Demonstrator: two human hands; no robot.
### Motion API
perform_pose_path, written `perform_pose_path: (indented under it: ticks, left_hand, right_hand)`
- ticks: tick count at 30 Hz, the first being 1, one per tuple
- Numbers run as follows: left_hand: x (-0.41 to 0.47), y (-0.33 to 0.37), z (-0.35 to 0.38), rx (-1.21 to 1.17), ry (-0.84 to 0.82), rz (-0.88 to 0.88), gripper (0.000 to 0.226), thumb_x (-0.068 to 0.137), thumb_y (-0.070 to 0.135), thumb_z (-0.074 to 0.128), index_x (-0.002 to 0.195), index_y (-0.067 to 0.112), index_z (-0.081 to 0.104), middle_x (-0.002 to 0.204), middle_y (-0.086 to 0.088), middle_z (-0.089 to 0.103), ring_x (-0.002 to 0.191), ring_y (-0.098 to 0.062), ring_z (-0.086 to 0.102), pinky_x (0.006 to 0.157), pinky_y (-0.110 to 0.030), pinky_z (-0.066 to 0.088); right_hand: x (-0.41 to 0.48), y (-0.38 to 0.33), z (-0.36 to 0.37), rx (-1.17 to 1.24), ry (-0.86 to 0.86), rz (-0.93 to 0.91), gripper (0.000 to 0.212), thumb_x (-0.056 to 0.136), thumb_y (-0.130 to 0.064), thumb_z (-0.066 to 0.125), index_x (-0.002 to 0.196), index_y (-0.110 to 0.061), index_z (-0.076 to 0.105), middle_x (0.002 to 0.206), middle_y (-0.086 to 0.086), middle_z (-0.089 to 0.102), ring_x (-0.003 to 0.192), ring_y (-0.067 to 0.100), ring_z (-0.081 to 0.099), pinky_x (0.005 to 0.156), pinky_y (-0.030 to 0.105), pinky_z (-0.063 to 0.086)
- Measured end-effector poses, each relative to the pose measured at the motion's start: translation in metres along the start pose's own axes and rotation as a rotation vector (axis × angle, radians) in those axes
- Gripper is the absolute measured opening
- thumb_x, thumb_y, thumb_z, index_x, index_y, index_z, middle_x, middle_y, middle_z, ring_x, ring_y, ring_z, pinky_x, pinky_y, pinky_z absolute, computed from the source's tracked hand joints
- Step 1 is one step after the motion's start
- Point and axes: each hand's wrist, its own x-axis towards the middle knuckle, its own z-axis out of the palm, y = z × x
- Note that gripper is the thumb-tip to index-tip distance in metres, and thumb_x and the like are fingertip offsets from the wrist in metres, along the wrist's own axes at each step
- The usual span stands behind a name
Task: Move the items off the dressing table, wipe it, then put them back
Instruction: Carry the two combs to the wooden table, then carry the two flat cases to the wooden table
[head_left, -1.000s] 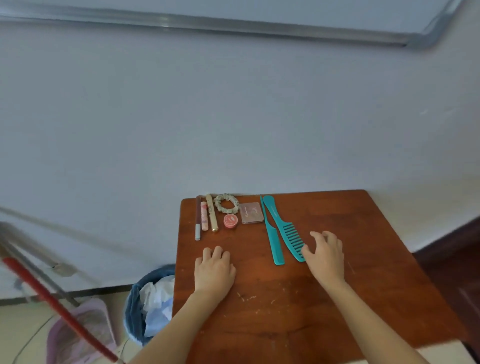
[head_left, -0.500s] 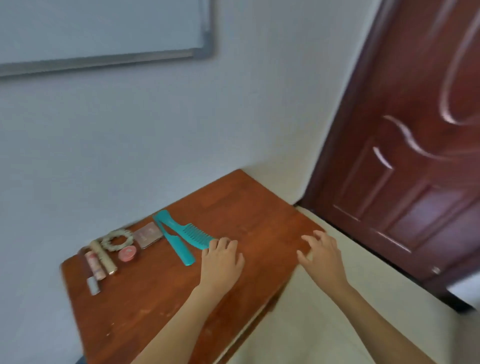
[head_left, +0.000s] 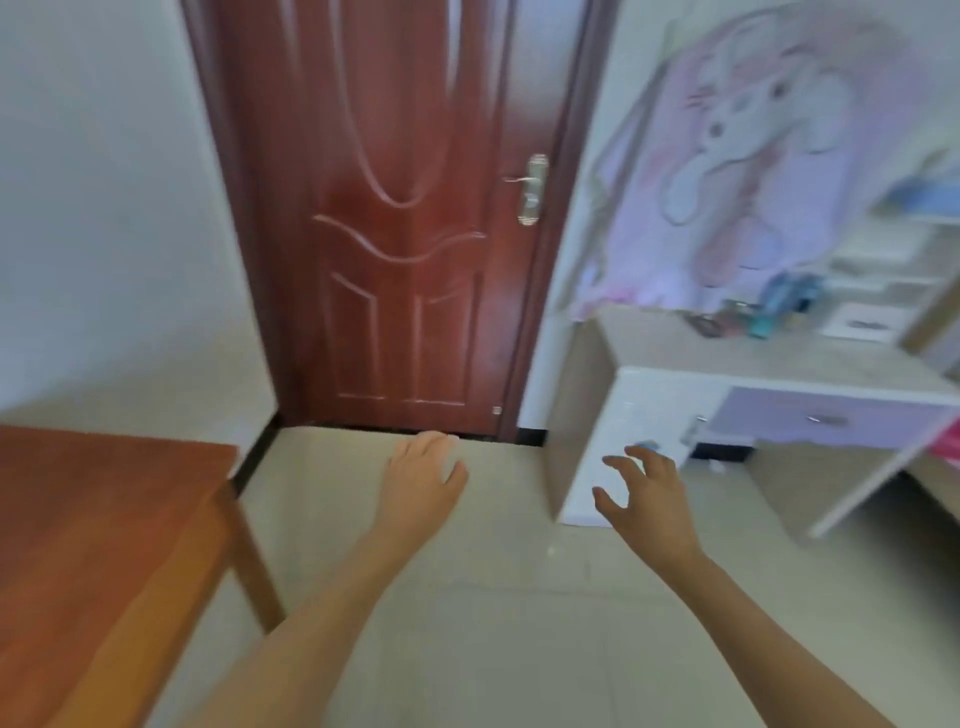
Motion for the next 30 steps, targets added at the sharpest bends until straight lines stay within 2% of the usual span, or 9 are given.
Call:
perform_pose_path:
  ticks: [5,11,22,30]
  left_hand:
    - [0.023,0.108,0.045,-0.161,-0.004,0.214,0.031,0.09,0.023,0.052,0.118,0.011,0.057,0.122,-0.003,0.057,0.115,-0.026,0.043,0.091,-0.033,0.033]
    - [0.065,0.186,0.071,-0.197,-0.045,0.374,0.035,0.091,0.025,0.05,0.124,0.014,0.053,0.128,-0.003,0.054,0.122,-0.026,0.038,0.095,-0.033,0.03]
    - [0.204,0.231,0.104,-0.229,-0.08,0.41,0.037,0.093,0.023,0.048,0.128,0.011,0.049,0.134,-0.007,0.049,0.126,-0.027,0.036,0.1,-0.037,0.03]
    - [0.296,0.222,0.159,-0.193,-0.135,0.379,0.037,0.092,0.024,0.049,0.127,0.012,0.05,0.13,-0.007,0.052,0.123,-0.028,0.038,0.098,-0.039,0.034]
  right_hand:
    - [-0.026,0.085,-0.076,-0.084,0.129,0.181,0.043,0.083,-0.024,0.063,0.124,-0.012,0.054,0.135,0.012,0.044,0.128,0.029,0.034,0.102,0.037,0.028]
    - [-0.021,0.139,-0.132,-0.176,0.236,0.278,0.045,0.083,-0.027,0.063,0.125,-0.016,0.053,0.135,0.009,0.044,0.126,0.029,0.034,0.097,0.039,0.031]
    - [0.103,0.183,-0.164,-0.328,0.143,0.242,0.048,0.087,-0.033,0.056,0.132,-0.021,0.045,0.142,0.007,0.036,0.132,0.025,0.028,0.104,0.042,0.031]
    - [0.183,0.226,-0.135,-0.327,0.058,0.278,0.053,0.087,-0.038,0.054,0.136,-0.025,0.038,0.144,0.004,0.033,0.134,0.02,0.026,0.107,0.037,0.028]
